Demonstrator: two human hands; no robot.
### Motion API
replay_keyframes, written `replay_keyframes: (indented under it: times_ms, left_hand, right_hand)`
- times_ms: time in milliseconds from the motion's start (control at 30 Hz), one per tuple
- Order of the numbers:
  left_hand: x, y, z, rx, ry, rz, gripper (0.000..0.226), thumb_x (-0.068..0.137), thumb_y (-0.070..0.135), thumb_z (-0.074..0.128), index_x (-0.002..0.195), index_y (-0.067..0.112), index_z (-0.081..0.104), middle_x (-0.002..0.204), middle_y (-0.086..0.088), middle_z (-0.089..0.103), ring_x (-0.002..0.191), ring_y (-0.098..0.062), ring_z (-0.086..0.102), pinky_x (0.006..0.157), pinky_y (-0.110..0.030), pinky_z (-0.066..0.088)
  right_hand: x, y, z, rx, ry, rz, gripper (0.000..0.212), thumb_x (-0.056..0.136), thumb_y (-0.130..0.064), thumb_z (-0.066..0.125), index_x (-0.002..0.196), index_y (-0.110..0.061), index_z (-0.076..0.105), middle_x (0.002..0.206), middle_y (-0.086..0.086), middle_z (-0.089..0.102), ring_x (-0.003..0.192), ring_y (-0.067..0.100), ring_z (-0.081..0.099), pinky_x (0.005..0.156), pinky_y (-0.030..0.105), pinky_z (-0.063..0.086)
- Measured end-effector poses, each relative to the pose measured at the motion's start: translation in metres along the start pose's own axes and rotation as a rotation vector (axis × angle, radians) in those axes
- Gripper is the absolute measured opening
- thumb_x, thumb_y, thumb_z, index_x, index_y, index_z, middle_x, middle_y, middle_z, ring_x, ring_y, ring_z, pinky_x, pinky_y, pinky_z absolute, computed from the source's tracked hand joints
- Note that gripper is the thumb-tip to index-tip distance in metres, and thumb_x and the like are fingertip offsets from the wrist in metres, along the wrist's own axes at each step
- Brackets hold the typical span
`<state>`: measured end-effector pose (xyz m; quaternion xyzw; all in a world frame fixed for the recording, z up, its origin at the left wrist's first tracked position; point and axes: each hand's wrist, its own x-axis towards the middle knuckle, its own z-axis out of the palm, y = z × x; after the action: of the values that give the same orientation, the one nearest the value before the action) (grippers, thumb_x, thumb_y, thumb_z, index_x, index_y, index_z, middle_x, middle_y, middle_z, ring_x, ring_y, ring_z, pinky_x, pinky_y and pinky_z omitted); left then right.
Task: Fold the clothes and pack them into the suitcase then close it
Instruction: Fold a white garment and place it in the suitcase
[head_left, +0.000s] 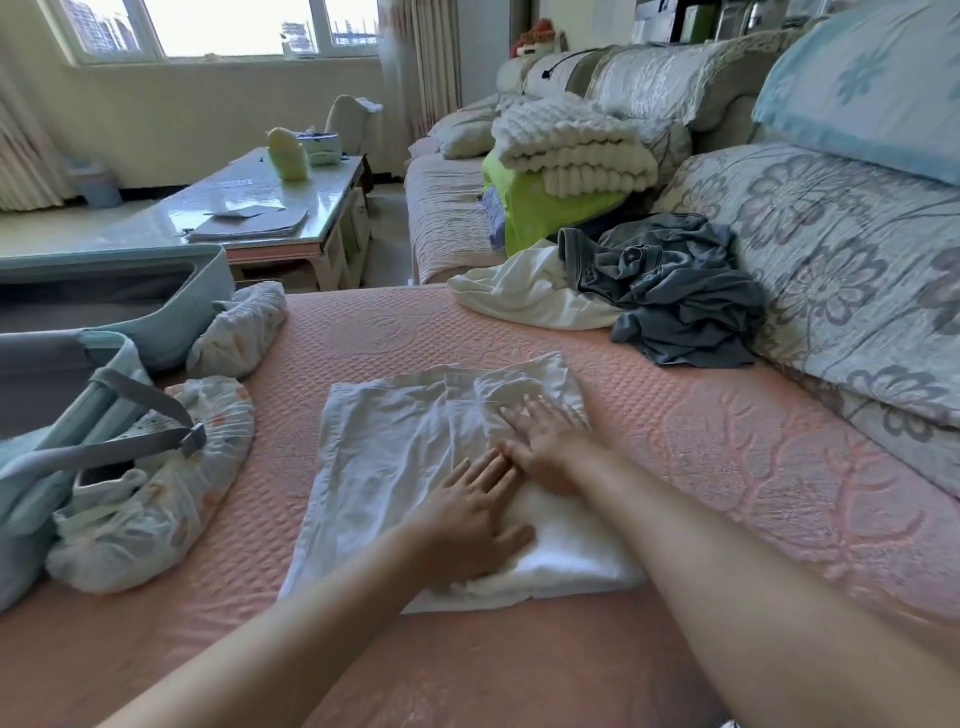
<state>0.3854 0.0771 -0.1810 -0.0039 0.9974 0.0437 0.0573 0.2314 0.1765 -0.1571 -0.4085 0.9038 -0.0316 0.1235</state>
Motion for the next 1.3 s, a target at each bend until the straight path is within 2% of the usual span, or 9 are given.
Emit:
replay_keyframes:
  times_ms: [100,200,300,500,667,767,933,1133,1300]
  left_hand:
    - [-0.015,-0.008,-0.011,-0.101,-0.022,0.014,0.07,0.101,0.049,0.04,0.159,0.024,0.009,0.166,0.002,0.002,0.151,-0.014,0.007,0.121,-0.029,0.013]
    - [-0.035,-0.021,-0.021,-0.217,0.227,-0.033,0.036,0.102,0.022,0.044,0.135,0.024,0.058,0.14,0.002,0.055,0.124,-0.02,0.053,0.097,-0.029,0.043]
    - [-0.057,-0.036,-0.033,-0.063,0.349,-0.272,0.036,0.092,0.006,0.045,0.121,0.021,0.061,0.12,-0.001,0.058,0.11,-0.025,0.057,0.089,-0.034,0.044]
    - [-0.097,-0.057,-0.034,0.12,0.159,-0.784,0.052,0.093,0.038,0.046,0.135,0.008,0.041,0.134,-0.012,0.048,0.122,-0.028,0.048,0.1,-0.037,0.038]
    - [-0.108,-0.053,-0.017,0.066,0.012,-0.929,0.074,0.093,0.059,0.037,0.14,0.003,0.044,0.14,-0.019,0.048,0.128,-0.034,0.047,0.102,-0.039,0.037]
    - [-0.11,-0.049,-0.014,0.042,-0.001,-0.922,0.069,0.096,0.058,0.034,0.138,0.006,0.05,0.141,-0.017,0.051,0.127,-0.033,0.05,0.099,-0.038,0.039]
    - [-0.106,-0.039,-0.026,-0.136,0.164,-0.844,0.042,0.096,0.031,0.042,0.127,0.008,0.059,0.13,-0.013,0.061,0.117,-0.031,0.059,0.092,-0.036,0.045]
    - [-0.076,-0.021,-0.067,-0.584,0.503,-0.62,0.019,0.093,0.033,0.058,0.091,0.014,0.054,0.108,-0.017,0.066,0.097,-0.034,0.06,0.071,-0.032,0.035]
    - [-0.03,0.028,-0.079,-0.764,0.501,-0.373,0.012,0.083,0.031,0.065,0.095,0.031,0.062,0.091,0.003,0.064,0.085,-0.022,0.06,0.072,-0.034,0.044]
  right_hand:
    - [-0.012,-0.01,0.011,0.014,-0.015,0.043,0.068,0.101,-0.063,0.023,0.16,-0.037,0.003,0.168,0.005,-0.009,0.154,0.021,-0.01,0.124,0.041,-0.008]
    - [-0.023,-0.023,0.014,0.002,0.011,0.043,0.067,0.103,-0.057,0.022,0.161,-0.03,0.003,0.168,0.005,-0.011,0.154,0.021,-0.011,0.123,0.042,-0.008]
    - [-0.036,-0.043,0.017,0.004,0.046,-0.015,0.061,0.106,-0.046,0.023,0.161,-0.024,0.009,0.168,0.004,-0.004,0.154,0.02,-0.007,0.123,0.041,-0.006]
    - [-0.072,-0.099,0.052,-0.066,0.034,-0.207,0.058,0.106,-0.04,0.023,0.161,-0.023,0.011,0.168,0.004,0.003,0.155,0.02,0.0,0.124,0.044,-0.005]
    - [-0.087,-0.112,0.061,-0.132,0.053,-0.234,0.063,0.099,-0.051,0.021,0.159,-0.037,0.008,0.168,0.007,0.004,0.155,0.023,0.0,0.124,0.045,-0.006]
    - [-0.093,-0.114,0.062,-0.175,0.005,-0.248,0.067,0.092,-0.064,0.008,0.156,-0.047,0.004,0.168,0.007,-0.001,0.155,0.025,-0.005,0.123,0.047,-0.009]
    - [-0.098,-0.111,0.053,-0.102,-0.063,-0.288,0.058,0.101,-0.058,0.032,0.155,-0.052,0.011,0.168,0.003,-0.001,0.155,0.023,-0.005,0.123,0.044,-0.008]
    - [-0.108,-0.078,0.014,0.534,0.221,-0.246,0.056,0.098,-0.028,0.058,0.151,-0.032,0.041,0.153,-0.004,0.046,0.139,0.014,0.044,0.11,0.025,0.034]
    - [-0.108,-0.026,-0.011,0.97,0.262,-0.063,0.048,0.102,-0.025,0.053,0.147,-0.037,0.043,0.142,0.001,0.054,0.118,0.012,0.06,0.091,0.031,0.051]
